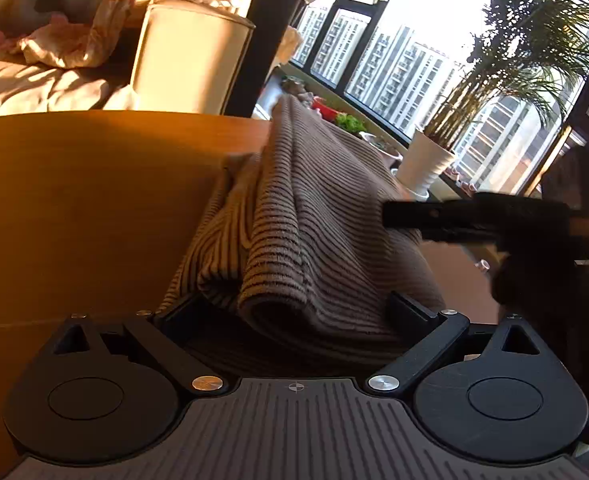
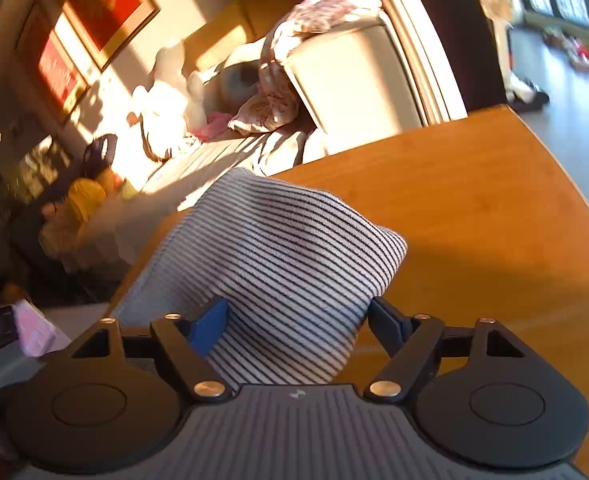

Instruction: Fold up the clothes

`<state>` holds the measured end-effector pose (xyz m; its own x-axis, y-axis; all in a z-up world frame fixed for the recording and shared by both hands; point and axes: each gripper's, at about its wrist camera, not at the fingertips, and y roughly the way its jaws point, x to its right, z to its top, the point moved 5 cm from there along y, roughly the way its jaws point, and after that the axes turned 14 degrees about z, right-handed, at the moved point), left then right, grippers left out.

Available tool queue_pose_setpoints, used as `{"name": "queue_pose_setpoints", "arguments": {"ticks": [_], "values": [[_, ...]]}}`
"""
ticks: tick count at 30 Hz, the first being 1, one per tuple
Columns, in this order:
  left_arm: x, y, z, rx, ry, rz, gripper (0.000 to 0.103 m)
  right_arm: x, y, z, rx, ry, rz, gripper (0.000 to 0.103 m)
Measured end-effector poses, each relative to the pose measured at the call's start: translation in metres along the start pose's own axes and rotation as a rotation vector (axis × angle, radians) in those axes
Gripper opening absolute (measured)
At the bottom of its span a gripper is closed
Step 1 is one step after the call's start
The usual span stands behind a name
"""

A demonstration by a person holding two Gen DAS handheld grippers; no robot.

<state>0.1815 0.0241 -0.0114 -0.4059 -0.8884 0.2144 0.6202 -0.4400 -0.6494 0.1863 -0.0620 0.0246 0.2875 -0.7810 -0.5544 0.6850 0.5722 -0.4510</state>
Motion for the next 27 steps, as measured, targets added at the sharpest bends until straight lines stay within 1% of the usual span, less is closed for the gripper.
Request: {"name": "queue_pose_setpoints", "arguments": {"ticks": [3, 6, 7, 8, 10, 12, 14, 17, 18, 19, 20, 21, 23, 24, 25, 27], "values": [[0.034, -0.008, -0.016, -0.002, 0.077, -0.079, 0.099, -0.003, 0.010, 0.014, -0.015, -0.072, -0.030, 0.081], [0.067, -0.016, -0.032, -0.003, 0.155, -0.159, 0.097, -0.012, 0.010, 0.024, -0.009, -0.183, -0.071, 0.084], [0.074, -0.019, -0.036, 0.002, 0.175, -0.174, 0.097, -0.017, 0.007, 0.024, -0.006, -0.225, -0.087, 0.084], [0.072, -0.025, -0.034, 0.020, 0.181, -0.162, 0.097, -0.023, 0.001, 0.023, -0.001, -0.268, -0.099, 0.085], [0.065, -0.035, -0.030, 0.057, 0.174, -0.136, 0.097, -0.031, -0.016, 0.017, 0.033, -0.338, -0.110, 0.093], [0.037, -0.045, -0.017, 0.100, 0.055, -0.098, 0.098, -0.039, -0.033, 0.007, 0.079, -0.397, -0.116, 0.098], [0.008, -0.056, -0.004, 0.143, -0.064, -0.059, 0.099, -0.047, -0.048, -0.003, 0.122, -0.442, -0.115, 0.098], [-0.035, -0.072, 0.015, 0.207, -0.242, 0.000, 0.100, -0.071, -0.057, -0.021, 0.169, -0.472, -0.057, 0.098], [-0.050, -0.074, 0.020, 0.223, -0.300, 0.033, 0.100, -0.079, -0.059, -0.028, 0.184, -0.482, -0.038, 0.098], [-0.063, -0.068, 0.022, 0.220, -0.348, 0.098, 0.100, -0.087, -0.061, -0.034, 0.196, -0.496, -0.021, 0.098], [-0.074, -0.059, 0.022, 0.198, -0.376, 0.159, 0.098, -0.096, -0.056, -0.040, 0.192, -0.529, -0.018, 0.098], [-0.081, -0.048, 0.021, 0.173, -0.392, 0.207, 0.094, -0.107, -0.048, -0.047, 0.180, -0.570, -0.024, 0.098], [-0.084, -0.025, 0.015, 0.102, -0.374, 0.238, 0.061, -0.122, -0.028, -0.061, 0.151, -0.623, -0.044, 0.098], [-0.085, -0.015, 0.012, 0.073, -0.369, 0.248, 0.057, -0.127, -0.018, -0.066, 0.138, -0.642, -0.056, 0.098], [-0.086, -0.010, 0.008, 0.058, -0.373, 0.246, 0.056, -0.131, -0.008, -0.069, 0.119, -0.659, -0.077, 0.098], [-0.090, -0.006, 0.005, 0.050, -0.397, 0.236, 0.055, -0.138, 0.013, -0.075, 0.082, -0.692, -0.119, 0.098]]}}
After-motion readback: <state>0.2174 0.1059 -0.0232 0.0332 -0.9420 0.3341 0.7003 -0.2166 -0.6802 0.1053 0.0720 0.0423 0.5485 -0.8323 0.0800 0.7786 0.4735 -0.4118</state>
